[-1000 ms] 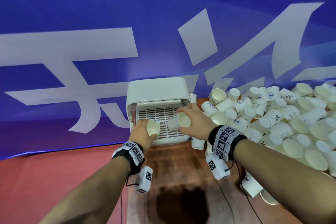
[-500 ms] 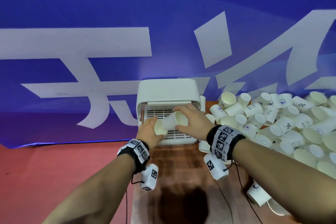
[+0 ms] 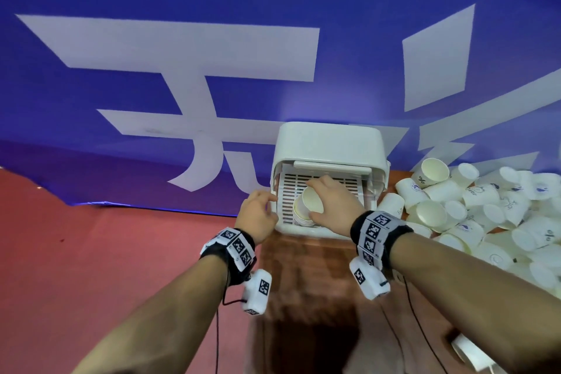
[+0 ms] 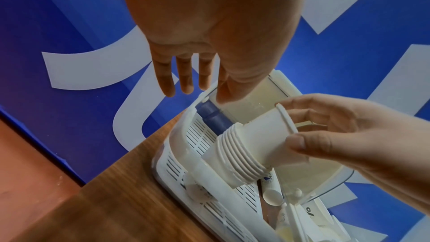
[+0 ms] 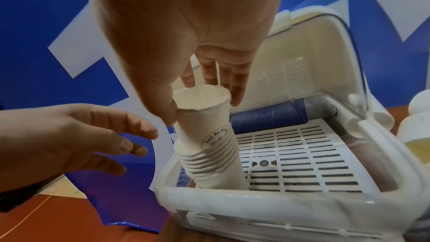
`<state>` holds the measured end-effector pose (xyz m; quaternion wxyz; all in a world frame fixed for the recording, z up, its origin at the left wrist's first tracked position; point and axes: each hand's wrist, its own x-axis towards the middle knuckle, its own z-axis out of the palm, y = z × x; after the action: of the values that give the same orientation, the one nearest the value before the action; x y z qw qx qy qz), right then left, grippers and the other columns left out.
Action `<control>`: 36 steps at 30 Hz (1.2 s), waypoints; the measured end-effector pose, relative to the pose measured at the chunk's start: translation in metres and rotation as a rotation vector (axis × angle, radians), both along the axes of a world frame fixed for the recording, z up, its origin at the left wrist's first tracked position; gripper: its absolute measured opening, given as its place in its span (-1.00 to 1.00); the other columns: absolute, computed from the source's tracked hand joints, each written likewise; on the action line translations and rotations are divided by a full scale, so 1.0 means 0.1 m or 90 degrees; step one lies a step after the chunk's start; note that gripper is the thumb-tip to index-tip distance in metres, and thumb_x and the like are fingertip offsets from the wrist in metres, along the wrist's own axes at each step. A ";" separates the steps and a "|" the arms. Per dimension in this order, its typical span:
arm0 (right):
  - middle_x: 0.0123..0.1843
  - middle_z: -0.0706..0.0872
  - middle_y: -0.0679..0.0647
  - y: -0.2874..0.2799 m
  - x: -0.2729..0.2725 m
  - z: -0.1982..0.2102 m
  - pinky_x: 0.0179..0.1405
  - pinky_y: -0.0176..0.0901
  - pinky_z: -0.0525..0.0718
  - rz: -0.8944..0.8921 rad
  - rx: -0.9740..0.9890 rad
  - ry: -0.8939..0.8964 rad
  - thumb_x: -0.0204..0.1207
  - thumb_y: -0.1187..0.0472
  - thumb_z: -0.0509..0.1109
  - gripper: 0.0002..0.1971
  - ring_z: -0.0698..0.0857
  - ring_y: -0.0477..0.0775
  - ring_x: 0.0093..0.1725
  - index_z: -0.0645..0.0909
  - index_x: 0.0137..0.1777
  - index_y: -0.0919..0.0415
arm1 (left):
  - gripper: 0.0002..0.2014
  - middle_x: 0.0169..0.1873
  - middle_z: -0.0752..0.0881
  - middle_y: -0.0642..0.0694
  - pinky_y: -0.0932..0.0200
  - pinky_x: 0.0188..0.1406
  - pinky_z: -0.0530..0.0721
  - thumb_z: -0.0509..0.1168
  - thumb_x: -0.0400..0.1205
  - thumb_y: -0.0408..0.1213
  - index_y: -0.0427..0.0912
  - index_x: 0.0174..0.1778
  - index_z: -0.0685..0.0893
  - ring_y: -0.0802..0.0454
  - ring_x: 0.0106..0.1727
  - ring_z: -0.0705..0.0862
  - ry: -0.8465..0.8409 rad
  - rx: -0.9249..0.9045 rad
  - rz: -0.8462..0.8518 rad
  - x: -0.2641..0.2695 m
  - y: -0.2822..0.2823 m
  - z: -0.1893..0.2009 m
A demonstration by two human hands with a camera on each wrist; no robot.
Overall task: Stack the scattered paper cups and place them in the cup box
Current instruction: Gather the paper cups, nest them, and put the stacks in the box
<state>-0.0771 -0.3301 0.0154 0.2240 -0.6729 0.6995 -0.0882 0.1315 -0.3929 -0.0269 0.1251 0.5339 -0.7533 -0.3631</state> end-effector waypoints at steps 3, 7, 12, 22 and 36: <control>0.40 0.44 0.06 -0.06 0.05 -0.08 0.24 0.12 0.61 0.008 0.004 0.010 0.46 -0.06 0.47 -0.31 0.53 0.17 0.35 0.36 0.57 0.06 | -0.66 0.23 0.61 -0.05 0.03 0.35 0.55 0.40 0.52 -0.35 -0.11 0.22 0.70 -0.08 0.24 0.61 0.005 -0.009 0.005 0.06 0.00 -0.02; 0.39 0.47 0.05 -0.13 0.13 -0.16 0.24 0.05 0.59 0.019 0.016 0.042 0.45 -0.09 0.49 -0.30 0.53 0.16 0.35 0.36 0.56 0.04 | -0.72 0.22 0.61 -0.11 0.16 0.30 0.50 0.38 0.54 -0.37 -0.19 0.18 0.72 -0.07 0.23 0.60 0.012 -0.024 0.016 0.14 -0.03 0.01; 0.41 0.47 0.03 -0.16 0.18 -0.23 0.27 0.04 0.56 0.022 0.037 0.069 0.45 -0.11 0.49 -0.29 0.50 0.15 0.37 0.36 0.56 0.04 | -0.68 0.21 0.61 -0.13 0.09 0.34 0.51 0.36 0.50 -0.43 -0.19 0.17 0.73 -0.12 0.26 0.60 0.006 -0.024 0.016 0.22 -0.05 0.00; 0.36 0.46 0.03 -0.15 0.21 -0.27 0.20 0.01 0.60 0.016 0.064 0.114 0.48 -0.14 0.48 -0.34 0.49 0.13 0.33 0.41 0.53 0.05 | -0.68 0.25 0.60 -0.13 0.09 0.35 0.52 0.35 0.52 -0.41 -0.18 0.20 0.73 -0.10 0.28 0.59 -0.004 -0.019 0.015 0.27 0.00 0.03; 0.57 0.43 0.06 0.15 0.00 -0.02 0.45 0.04 0.47 -0.044 0.054 0.004 0.58 -0.03 0.40 -0.34 0.43 0.15 0.51 0.27 0.65 0.01 | -0.71 0.21 0.60 -0.05 0.07 0.33 0.53 0.34 0.55 -0.35 -0.12 0.20 0.70 -0.06 0.25 0.57 -0.002 -0.017 -0.014 0.14 0.16 0.30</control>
<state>-0.0774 -0.3154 0.0137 0.2469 -0.6383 0.7263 -0.0645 0.1457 -0.3766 0.0030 0.1269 0.5242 -0.7641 -0.3539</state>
